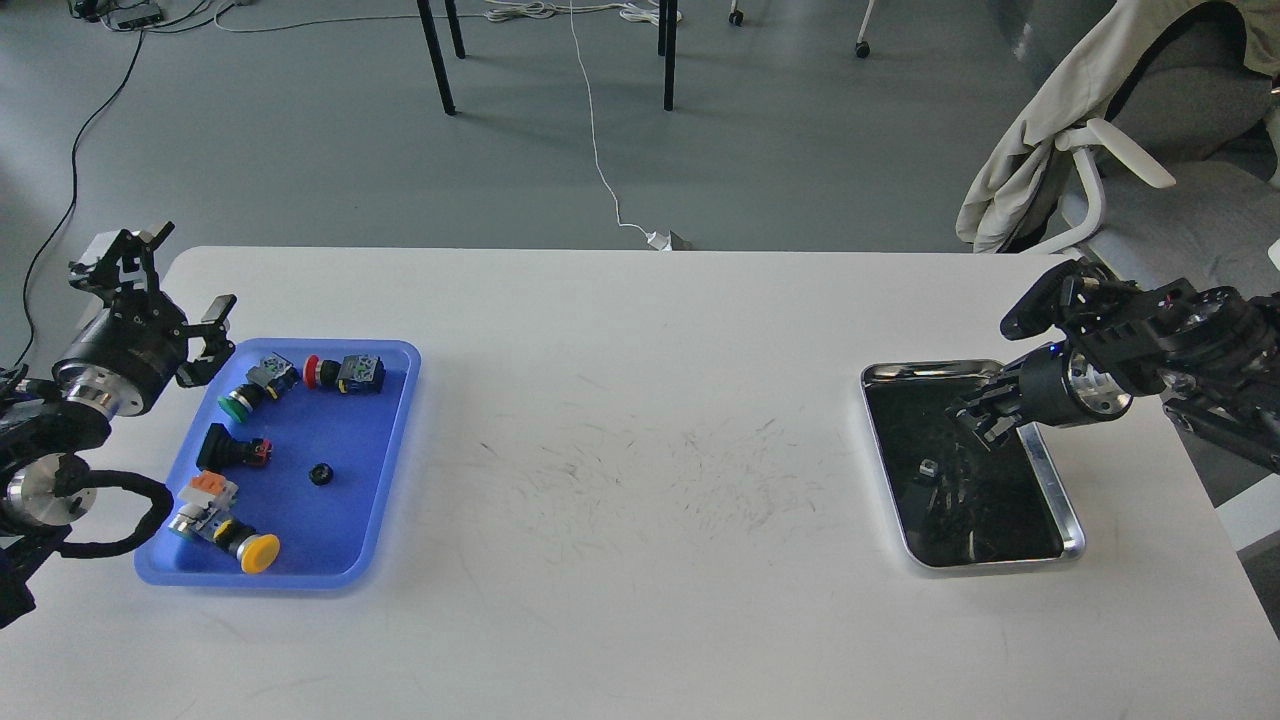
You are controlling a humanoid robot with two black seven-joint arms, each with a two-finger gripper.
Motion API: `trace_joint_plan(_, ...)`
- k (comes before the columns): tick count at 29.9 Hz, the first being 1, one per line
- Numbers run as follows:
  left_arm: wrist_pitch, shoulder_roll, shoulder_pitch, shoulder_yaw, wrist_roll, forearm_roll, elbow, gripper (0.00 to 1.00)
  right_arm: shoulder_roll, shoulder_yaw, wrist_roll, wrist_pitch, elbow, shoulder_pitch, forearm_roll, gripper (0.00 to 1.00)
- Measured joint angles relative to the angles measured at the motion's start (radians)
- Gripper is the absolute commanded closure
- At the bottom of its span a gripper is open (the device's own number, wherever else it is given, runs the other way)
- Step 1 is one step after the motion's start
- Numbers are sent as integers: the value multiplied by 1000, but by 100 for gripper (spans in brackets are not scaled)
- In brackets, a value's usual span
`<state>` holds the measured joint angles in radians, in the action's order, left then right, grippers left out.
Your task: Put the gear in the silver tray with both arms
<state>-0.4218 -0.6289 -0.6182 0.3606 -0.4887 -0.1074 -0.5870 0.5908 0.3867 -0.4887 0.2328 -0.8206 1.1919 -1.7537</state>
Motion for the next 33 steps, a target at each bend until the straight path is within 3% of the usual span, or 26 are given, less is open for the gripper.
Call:
trace_joint_plan(13,2,0,0,0,0,0,1,1,-5,-9,0,-14,-1,-1,8,62)
trace_joint_plan(23,2,2,2,0,0,0,1,1,-5,-50,0,-18,-2,-12,9,41)
trace_joint_plan(33,-44,-49,2,-16,13,22,-6,1,-5,-220,0,-21,2,-46,138,35)
